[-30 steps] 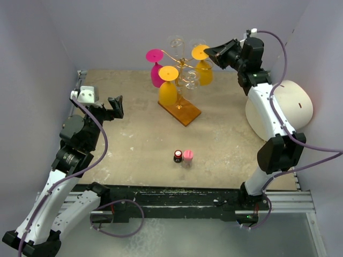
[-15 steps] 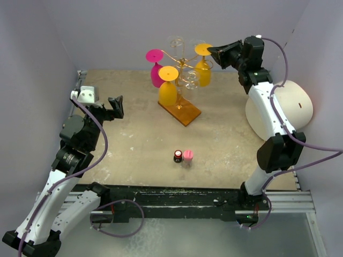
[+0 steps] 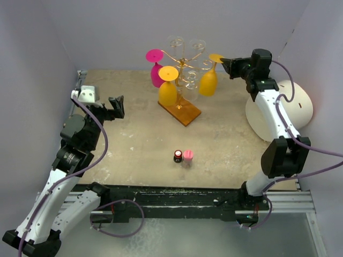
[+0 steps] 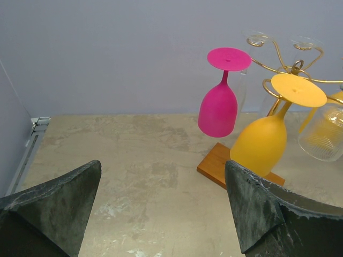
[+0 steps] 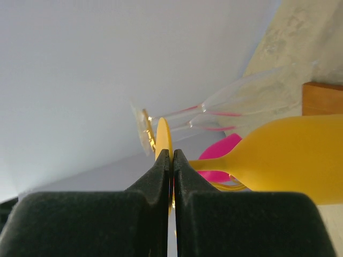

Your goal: Take the wine glass off the wine glass rack

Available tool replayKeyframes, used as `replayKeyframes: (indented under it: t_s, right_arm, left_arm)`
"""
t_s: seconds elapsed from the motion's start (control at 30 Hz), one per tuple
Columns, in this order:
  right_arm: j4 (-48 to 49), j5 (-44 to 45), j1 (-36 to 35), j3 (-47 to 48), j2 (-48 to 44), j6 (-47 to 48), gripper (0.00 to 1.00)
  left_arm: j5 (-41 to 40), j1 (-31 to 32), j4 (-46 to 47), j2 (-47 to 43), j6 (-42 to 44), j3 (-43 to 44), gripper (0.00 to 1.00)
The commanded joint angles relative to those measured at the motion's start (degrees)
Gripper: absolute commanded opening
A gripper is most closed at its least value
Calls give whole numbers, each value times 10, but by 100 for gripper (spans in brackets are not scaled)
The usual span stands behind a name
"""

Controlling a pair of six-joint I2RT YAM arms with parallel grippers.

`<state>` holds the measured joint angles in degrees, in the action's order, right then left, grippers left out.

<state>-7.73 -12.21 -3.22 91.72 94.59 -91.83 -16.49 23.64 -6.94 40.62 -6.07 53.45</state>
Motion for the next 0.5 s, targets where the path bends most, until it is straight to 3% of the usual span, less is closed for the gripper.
replayKeyframes:
  t_s: [0.0, 0.3, 0.47]
  right_arm:
    - [15, 38, 14, -39, -68, -46, 0]
    - [42, -5, 17, -177, -161, 56, 0]
    - [183, -70, 19, -300, -249, 159, 0]
  left_arm:
    - [9, -3, 18, 4, -9, 0, 99]
    - [12, -3, 19, 18, -14, 1, 99]
    - [36, -3, 25, 28, -23, -3, 99]
